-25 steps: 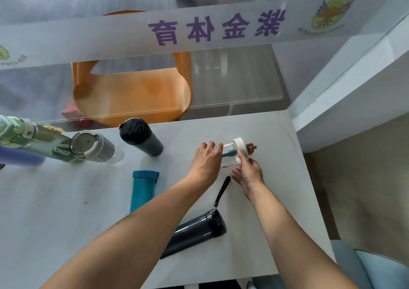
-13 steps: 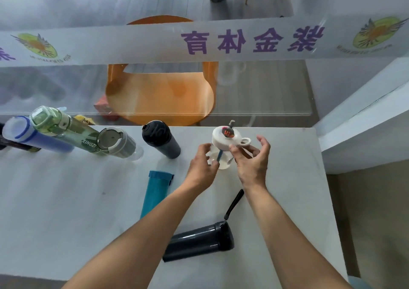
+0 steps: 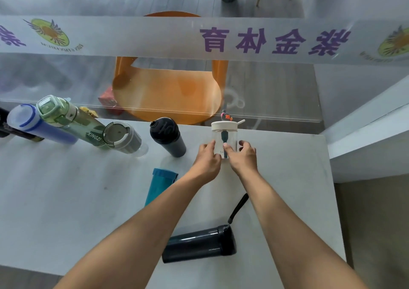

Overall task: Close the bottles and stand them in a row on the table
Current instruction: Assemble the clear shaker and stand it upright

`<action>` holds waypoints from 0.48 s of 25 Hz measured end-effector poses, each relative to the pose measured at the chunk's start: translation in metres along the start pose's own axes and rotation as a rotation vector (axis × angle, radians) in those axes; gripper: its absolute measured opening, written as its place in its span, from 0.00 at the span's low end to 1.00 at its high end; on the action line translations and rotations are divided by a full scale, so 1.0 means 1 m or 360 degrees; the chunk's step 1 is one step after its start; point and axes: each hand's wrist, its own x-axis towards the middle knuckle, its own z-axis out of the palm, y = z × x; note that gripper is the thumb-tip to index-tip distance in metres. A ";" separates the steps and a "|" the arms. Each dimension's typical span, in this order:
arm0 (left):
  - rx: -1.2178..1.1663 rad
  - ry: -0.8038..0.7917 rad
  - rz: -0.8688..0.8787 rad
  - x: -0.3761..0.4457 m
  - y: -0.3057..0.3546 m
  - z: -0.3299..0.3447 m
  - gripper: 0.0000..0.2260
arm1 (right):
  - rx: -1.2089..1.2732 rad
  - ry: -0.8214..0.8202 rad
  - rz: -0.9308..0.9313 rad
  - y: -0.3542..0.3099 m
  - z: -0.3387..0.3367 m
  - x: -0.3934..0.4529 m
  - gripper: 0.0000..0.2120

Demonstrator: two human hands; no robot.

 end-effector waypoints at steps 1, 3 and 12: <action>-0.0027 -0.0015 -0.0043 0.000 0.001 0.000 0.24 | -0.0057 -0.0126 0.0005 0.001 0.000 0.004 0.29; -0.0144 -0.0010 -0.0150 0.001 0.003 -0.001 0.23 | -0.0071 -0.0291 -0.0019 0.007 0.002 0.008 0.30; -0.0501 0.0073 0.0032 -0.034 -0.021 0.003 0.23 | 0.0348 -0.0064 -0.0306 0.044 0.018 -0.028 0.33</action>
